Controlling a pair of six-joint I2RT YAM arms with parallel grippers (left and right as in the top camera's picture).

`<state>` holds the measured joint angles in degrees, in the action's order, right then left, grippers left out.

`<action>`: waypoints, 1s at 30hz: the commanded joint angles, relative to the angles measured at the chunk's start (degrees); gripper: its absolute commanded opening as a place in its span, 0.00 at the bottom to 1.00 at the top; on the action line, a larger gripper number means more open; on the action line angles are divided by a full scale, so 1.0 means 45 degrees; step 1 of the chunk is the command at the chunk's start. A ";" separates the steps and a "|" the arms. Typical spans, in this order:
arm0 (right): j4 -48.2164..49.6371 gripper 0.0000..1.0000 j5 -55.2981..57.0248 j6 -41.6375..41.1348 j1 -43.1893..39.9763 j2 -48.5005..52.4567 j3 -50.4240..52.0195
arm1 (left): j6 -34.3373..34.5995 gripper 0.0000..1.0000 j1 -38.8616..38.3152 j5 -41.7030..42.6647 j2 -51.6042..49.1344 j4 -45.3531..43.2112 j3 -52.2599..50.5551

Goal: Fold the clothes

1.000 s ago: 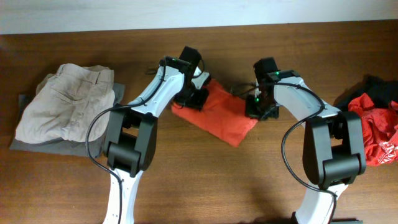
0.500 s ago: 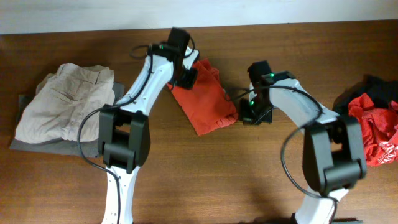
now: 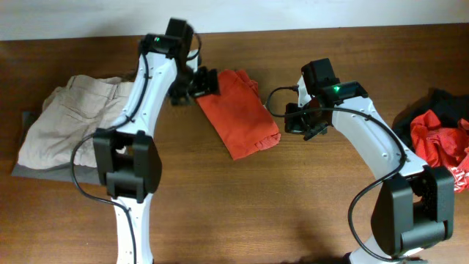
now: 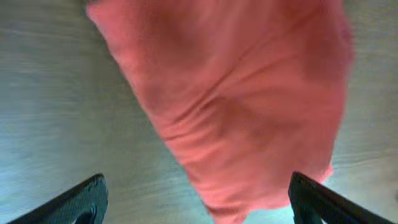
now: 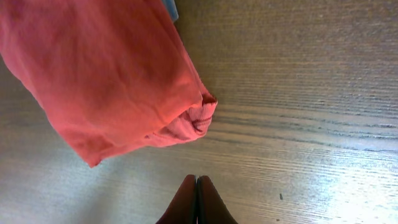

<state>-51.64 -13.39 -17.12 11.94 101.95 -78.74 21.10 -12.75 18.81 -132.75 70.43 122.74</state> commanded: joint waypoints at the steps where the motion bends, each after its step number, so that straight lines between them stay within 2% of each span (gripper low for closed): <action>1: -0.0204 0.04 0.0121 0.0515 -0.0068 0.0005 -0.0078 | 0.1438 0.93 0.0039 0.2127 -0.0073 -0.1146 -0.1851; 6: -0.0471 0.04 0.0257 0.0763 -0.0243 0.0005 -0.0078 | 0.2176 0.93 -0.0121 0.2642 -0.0068 -0.3162 -0.3225; 10: -0.0573 0.04 0.0257 0.0806 -0.0413 0.0005 -0.0078 | 0.3764 0.95 -0.0559 0.2647 -0.0068 -0.4318 -0.4133; 16: -0.0593 0.04 0.0257 0.1005 -0.0432 0.0005 -0.0078 | 0.5362 0.96 -0.1151 0.3351 -0.0068 -0.6630 -0.5707; 19: -0.0622 0.04 0.0257 0.1001 -0.0432 0.0005 -0.0078 | 0.5498 0.95 -0.1341 0.3356 -0.0068 -0.7184 -0.6173; 22: -0.0617 0.04 0.0257 0.1001 -0.0432 0.0005 -0.0078 | 0.5493 0.89 -0.1457 0.3356 -0.0068 -0.7524 -0.6275; 23: -0.0622 0.04 0.0257 0.0996 -0.0432 0.0005 -0.0078 | 0.5493 0.83 -0.1481 0.3376 -0.0068 -0.7674 -0.6275; 26: -0.0607 0.04 0.0257 0.0996 -0.0432 0.0005 -0.0078 | 0.5489 0.83 -0.1477 0.3789 -0.0034 -0.7941 -0.6275; 30: 0.0136 0.04 0.0617 0.0928 -0.0432 0.0097 -0.0044 | 0.5270 0.87 -0.1389 0.3356 0.0223 -0.8189 -0.6275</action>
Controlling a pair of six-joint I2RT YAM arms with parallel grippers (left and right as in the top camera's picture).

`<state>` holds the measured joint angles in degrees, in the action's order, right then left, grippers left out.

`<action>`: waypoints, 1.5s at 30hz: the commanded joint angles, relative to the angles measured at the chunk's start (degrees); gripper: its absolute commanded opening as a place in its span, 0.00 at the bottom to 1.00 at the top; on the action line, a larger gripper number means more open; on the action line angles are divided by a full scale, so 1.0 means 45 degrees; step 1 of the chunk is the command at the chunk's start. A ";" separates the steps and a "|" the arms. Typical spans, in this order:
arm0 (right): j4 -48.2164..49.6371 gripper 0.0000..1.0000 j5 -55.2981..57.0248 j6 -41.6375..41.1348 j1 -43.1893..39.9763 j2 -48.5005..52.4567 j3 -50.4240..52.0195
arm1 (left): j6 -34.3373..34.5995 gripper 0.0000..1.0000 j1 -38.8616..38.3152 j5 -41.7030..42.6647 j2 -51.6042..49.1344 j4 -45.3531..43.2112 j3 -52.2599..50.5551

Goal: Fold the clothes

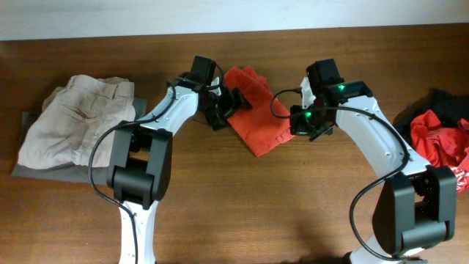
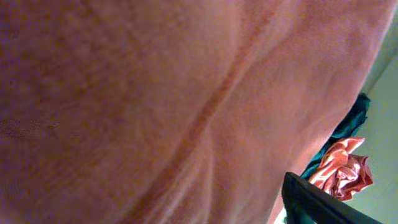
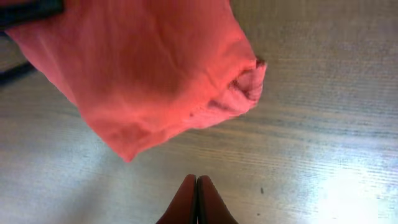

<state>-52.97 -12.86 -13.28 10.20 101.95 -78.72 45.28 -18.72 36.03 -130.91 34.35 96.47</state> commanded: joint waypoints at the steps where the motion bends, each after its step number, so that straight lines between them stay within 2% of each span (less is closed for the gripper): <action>1: 0.0899 0.04 0.0763 -0.0180 -0.0078 0.0209 -0.0049 | -0.0413 0.87 0.0039 -0.0631 -0.0112 -0.0568 -0.0437; 4: 0.2390 0.04 0.0214 -0.0199 -0.0228 0.0797 -0.0049 | -0.0670 0.87 0.0330 -0.0515 -0.0092 -0.1496 -0.0437; 11: 0.4070 0.04 -0.1001 -0.0510 -0.0248 0.2487 -0.0049 | -0.1365 0.87 0.0355 -0.0243 -0.0092 -0.1501 -0.0437; 15: 0.4109 0.04 -0.1268 -0.0782 -0.0262 0.3565 -0.0049 | -0.1413 0.93 0.0403 -0.0233 -0.0092 -0.1491 -0.0437; 18: 0.3609 0.04 -0.2526 -0.0782 -0.0092 0.4245 -0.0044 | -0.1409 0.97 0.0447 0.0194 -0.0092 -0.1287 -0.0437; 25: 0.3050 0.04 -0.3045 -0.1073 0.0680 0.4226 -0.0044 | -0.1399 0.99 0.0447 -0.0010 -0.0092 0.0248 -0.0442; 32: 0.2909 0.04 -0.3041 -0.1117 0.1020 0.4226 -0.0044 | -0.1311 0.96 0.0447 0.0549 -0.0097 -0.1418 -0.0457; 35: 0.2812 0.04 -0.3002 -0.1117 0.1030 0.4226 -0.0044 | -0.1753 0.89 0.0447 0.1569 -0.0097 -0.2380 -0.0602; 36: 0.2783 0.04 -0.3002 -0.1117 0.1030 0.4226 -0.0044 | -0.1957 0.81 0.0447 0.1787 -0.0097 -0.2487 -0.0607; 37: 0.2778 0.04 -0.3002 -0.1117 0.1030 0.4226 -0.0044 | -0.2161 0.79 0.0447 0.1812 -0.0097 -0.2492 -0.0612; 40: 0.2778 0.04 -0.3002 -0.1107 0.1030 0.4226 -0.0044 | -0.3395 0.71 0.0452 0.2045 -0.0097 -0.2526 -0.0612; 42: 0.2783 0.04 -0.2997 -0.1107 0.1030 0.4226 -0.0044 | -0.4129 0.72 0.0461 0.2463 -0.0117 -0.2521 -0.0612; 45: 0.2778 0.04 -0.2997 -0.1107 0.1030 0.4226 -0.0044 | -0.4974 0.84 0.0573 0.2569 -0.0121 -0.1923 -0.0612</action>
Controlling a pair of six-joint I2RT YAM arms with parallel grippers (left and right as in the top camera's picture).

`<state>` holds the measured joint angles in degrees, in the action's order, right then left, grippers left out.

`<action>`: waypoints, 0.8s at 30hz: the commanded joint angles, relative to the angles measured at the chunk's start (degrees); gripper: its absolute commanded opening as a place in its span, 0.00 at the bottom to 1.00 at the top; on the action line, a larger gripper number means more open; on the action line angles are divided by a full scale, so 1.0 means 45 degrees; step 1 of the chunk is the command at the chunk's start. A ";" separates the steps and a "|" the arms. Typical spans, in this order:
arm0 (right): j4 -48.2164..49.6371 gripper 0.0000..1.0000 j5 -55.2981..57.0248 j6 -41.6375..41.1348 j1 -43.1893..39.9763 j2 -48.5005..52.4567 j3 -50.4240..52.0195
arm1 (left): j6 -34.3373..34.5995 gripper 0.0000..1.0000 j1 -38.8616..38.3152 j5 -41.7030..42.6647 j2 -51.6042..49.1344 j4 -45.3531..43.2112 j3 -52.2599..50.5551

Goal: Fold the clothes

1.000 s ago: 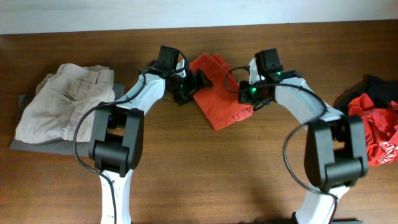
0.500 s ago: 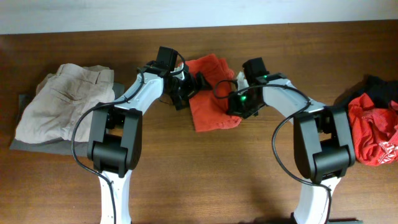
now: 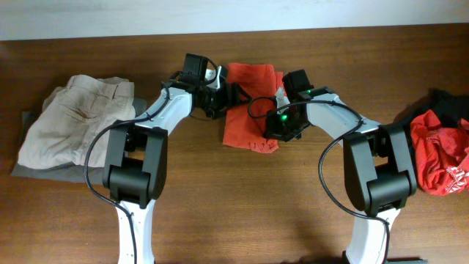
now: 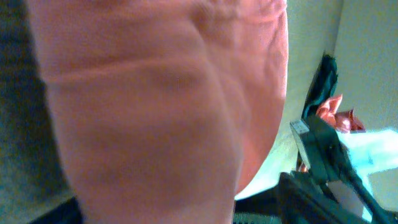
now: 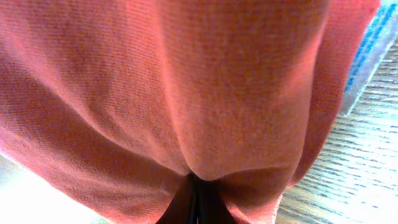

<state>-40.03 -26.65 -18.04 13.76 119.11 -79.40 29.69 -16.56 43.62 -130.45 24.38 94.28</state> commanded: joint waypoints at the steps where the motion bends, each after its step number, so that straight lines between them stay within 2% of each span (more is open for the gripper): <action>1: -0.0107 0.04 0.0068 -0.0049 0.0238 0.0413 0.0107 | -0.1700 0.87 0.0175 0.0889 -0.0228 0.0369 -0.0141; 3: -0.0112 0.04 0.0068 -0.0049 0.0238 0.0413 0.0107 | -0.1972 0.93 0.0447 0.1049 -0.0262 0.0384 -0.0219; 9: -0.0107 0.04 0.0073 -0.0049 0.0238 0.0413 0.0107 | -0.2885 0.95 0.1035 0.2254 -0.0879 0.0403 -0.0267; 18: -0.0141 0.04 0.0068 -0.0049 0.0238 0.0413 0.0107 | -0.3138 0.95 0.0801 0.2793 -0.1870 -0.0291 -0.0267; 21: -0.0170 0.04 0.0068 -0.0049 0.0238 0.0413 0.0107 | -0.2749 0.95 0.0583 0.2890 -0.1870 -0.0699 -0.0253; 24: -0.0209 0.04 0.0068 -0.0049 0.0238 0.0413 0.0107 | -0.2686 0.89 0.0291 0.2919 -0.1870 -0.1030 -0.0248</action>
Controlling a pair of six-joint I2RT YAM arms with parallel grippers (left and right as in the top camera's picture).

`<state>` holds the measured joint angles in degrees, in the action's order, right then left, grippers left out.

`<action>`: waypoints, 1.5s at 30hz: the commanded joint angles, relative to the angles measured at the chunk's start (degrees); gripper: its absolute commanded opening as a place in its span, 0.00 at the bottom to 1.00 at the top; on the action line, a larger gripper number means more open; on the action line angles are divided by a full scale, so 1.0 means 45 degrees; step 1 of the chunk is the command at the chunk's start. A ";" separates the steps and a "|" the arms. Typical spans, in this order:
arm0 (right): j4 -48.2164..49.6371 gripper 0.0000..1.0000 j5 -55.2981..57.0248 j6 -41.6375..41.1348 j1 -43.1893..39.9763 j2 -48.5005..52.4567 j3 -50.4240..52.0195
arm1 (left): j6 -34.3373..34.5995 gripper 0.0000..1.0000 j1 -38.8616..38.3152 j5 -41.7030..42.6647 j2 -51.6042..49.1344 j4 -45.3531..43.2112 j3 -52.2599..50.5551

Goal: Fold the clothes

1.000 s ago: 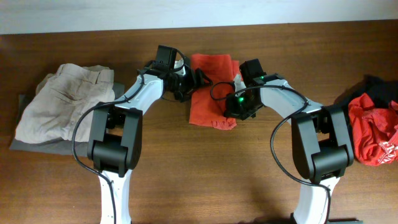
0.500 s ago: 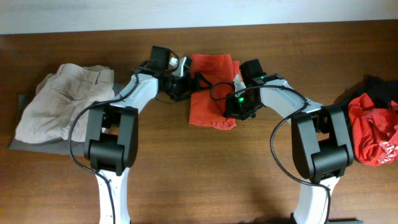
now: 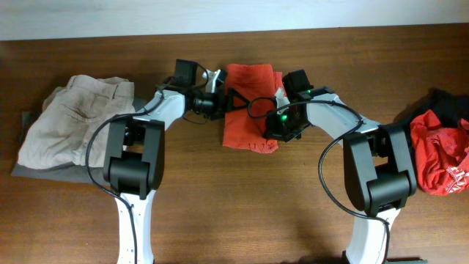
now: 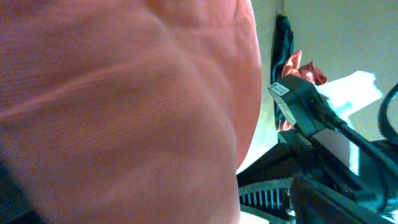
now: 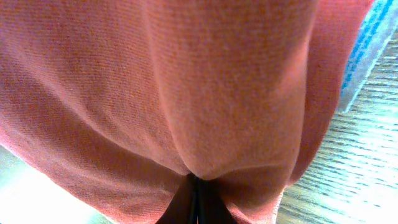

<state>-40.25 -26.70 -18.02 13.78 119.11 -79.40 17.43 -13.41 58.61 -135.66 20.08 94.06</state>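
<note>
The folded orange-red garment [image 3: 249,103] lies at the back middle of the table. My left gripper [image 3: 221,103] is pushed in at its left edge. The left wrist view is filled by the orange-red garment [image 4: 124,106]; only one finger [image 4: 329,202] shows, far to the side, so the jaws stand wide. My right gripper [image 3: 272,125] is at the garment's right edge. Its fingers, pressed together, are the right gripper [image 5: 198,182], with its tip tucked under a fold of the orange-red garment [image 5: 186,81].
A beige pair of trousers [image 3: 73,121] is piled on a grey cloth [image 3: 22,167] at the left. A red and black heap of clothes [image 3: 440,139] sits at the right edge. A light blue striped strip [image 5: 367,50] shows beside the garment.
The left wrist has shifted a little to the left and sees more of the right arm. The garment and the right gripper are where they were.
First the garment lay slanted in the table's middle, left gripper open above its upper end, right gripper shut beside its lower corner. Then the left gripper was at its left edge. Later the garment lay squarer and farther back, both grippers against its sides, as now.
</note>
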 commanded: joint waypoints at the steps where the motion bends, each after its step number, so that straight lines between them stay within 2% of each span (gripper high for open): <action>1: -0.0165 0.04 0.0078 -0.0049 0.0233 0.0413 0.0107 | 0.0121 0.84 -0.0452 -0.0442 -0.0714 -0.0102 -0.0199; 4: -0.0199 0.04 0.0083 0.0049 0.0248 0.0413 0.0107 | 0.0223 0.68 -0.0578 -0.0641 -0.0714 -0.0267 -0.0199; 5: -0.0204 0.04 0.0078 0.0146 0.0253 0.0413 0.0107 | 0.0287 0.57 -0.0597 -0.0845 -0.0714 -0.0282 -0.0199; 9: -0.0364 0.04 0.0078 0.0330 0.0267 0.0379 0.0107 | 0.0306 0.24 -0.0607 -0.1039 -0.0714 -0.0685 -0.0199; 11: -0.0500 0.04 0.0083 0.0253 0.0267 0.0267 0.0102 | 0.0306 0.14 -0.0593 -0.0685 -0.0709 -0.1005 -0.0199; 12: -0.0699 0.04 0.0408 0.0223 0.0267 -0.0136 0.0102 | 0.0306 0.01 -0.0539 -0.0180 -0.0709 -0.1345 -0.0189; 15: -0.1030 0.04 0.1681 0.0160 0.0253 -0.0801 0.0102 | 0.0306 0.01 -0.0393 0.0335 -0.0622 -0.1355 -0.0039; 20: -0.1700 0.04 0.4075 -0.0228 -0.0233 -0.3390 0.0010 | 0.0311 0.01 0.0044 0.0690 0.0403 -0.1331 0.0185; 28: -0.2186 0.04 0.4080 -0.0350 -0.2079 -0.6596 -0.0097 | 0.1651 0.00 0.1195 -0.0083 0.3691 -0.1797 0.0316; 36: -0.2579 0.04 0.4080 -0.0340 -0.2375 -0.6790 -0.0097 | 0.3356 0.00 0.3716 -0.1899 0.6829 -0.3988 0.0316; 39: -0.2555 0.04 0.4080 -0.0248 -0.2380 -0.6790 -0.0097 | 0.3585 0.00 0.4993 -0.1889 0.6999 -0.4906 0.0316; 45: -0.2603 0.04 0.4080 -0.0189 -0.2375 -0.6790 -0.0097 | 0.3405 0.00 0.7179 -0.2351 0.6713 -0.4527 0.0311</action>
<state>-51.90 -9.21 -19.25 2.94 88.36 -79.66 32.45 15.31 50.04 -104.53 -0.99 95.39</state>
